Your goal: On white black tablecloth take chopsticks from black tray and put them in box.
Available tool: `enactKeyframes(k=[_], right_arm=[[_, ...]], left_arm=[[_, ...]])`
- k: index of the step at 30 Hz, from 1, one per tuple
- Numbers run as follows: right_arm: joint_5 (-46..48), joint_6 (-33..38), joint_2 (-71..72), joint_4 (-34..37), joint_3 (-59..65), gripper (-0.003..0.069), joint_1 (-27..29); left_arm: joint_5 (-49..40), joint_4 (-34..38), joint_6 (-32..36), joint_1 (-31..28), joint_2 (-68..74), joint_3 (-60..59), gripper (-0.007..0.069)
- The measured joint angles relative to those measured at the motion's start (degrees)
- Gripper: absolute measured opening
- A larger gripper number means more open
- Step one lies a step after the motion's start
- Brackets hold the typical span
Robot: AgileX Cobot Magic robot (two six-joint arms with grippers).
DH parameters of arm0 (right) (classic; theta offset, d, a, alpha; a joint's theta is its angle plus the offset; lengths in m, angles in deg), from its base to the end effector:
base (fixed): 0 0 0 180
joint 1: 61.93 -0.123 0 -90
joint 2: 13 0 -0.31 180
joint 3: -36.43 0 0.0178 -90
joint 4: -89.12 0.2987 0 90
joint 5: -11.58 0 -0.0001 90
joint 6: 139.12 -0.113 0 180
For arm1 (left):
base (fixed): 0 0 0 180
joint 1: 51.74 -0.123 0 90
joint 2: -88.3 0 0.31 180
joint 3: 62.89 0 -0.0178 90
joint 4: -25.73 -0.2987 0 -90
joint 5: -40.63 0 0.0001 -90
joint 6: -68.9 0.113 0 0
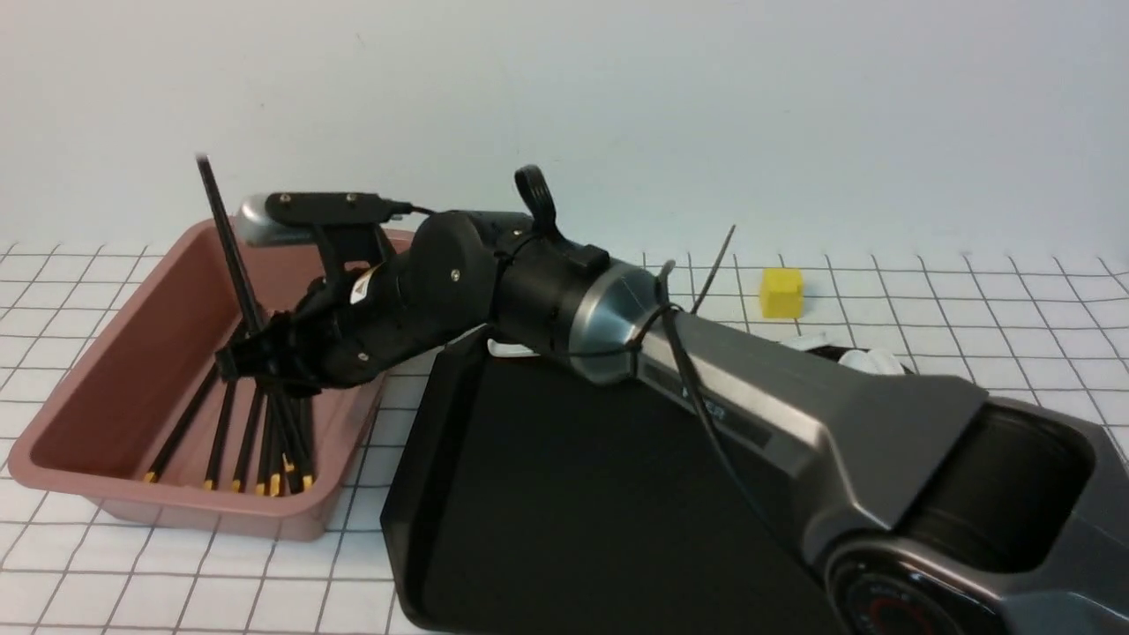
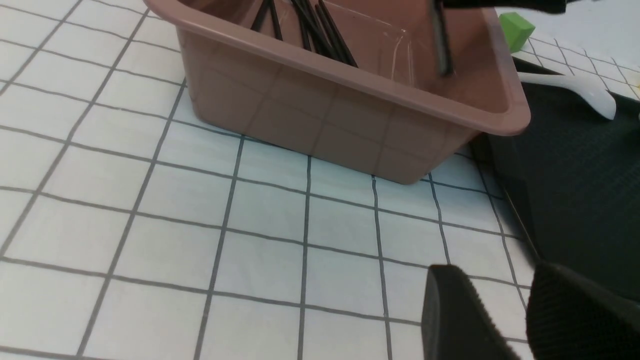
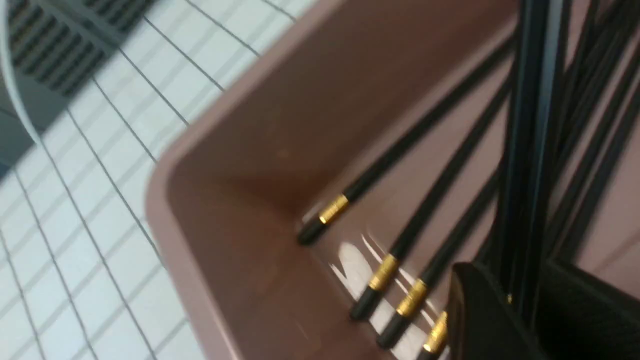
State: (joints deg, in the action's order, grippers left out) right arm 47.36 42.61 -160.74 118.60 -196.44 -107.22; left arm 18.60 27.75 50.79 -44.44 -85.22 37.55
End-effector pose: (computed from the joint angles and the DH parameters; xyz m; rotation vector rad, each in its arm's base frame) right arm 0.4325 0.4832 0.2157 -0.6274 2.2801 0.9467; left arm 0.0952 -0.0137 0.1613 -0.2008 1.8893 -0.3374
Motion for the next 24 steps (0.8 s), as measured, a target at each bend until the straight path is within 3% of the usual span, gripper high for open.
enactKeyframes(k=[5,10,14,24], right_arm=[[6.8,0.4,0.9,-0.7,-2.1,0.0238,0.9],[19.2,0.4,5.6,-4.1,-6.2,0.0148,2.6],[33.3,0.4,14.4,-8.4,-12.4,0.0013,5.4],[36.8,-0.2,38.2,-15.0,-11.7,-0.0013,7.3]], left_arm=[[0.0,0.0,0.0,0.0,0.0,0.0,0.0238],[0.0,0.0,0.0,0.0,0.0,0.0,0.0238],[0.0,0.0,0.0,0.0,0.0,0.0,0.0239],[0.0,0.0,0.0,0.0,0.0,0.0,0.0239]])
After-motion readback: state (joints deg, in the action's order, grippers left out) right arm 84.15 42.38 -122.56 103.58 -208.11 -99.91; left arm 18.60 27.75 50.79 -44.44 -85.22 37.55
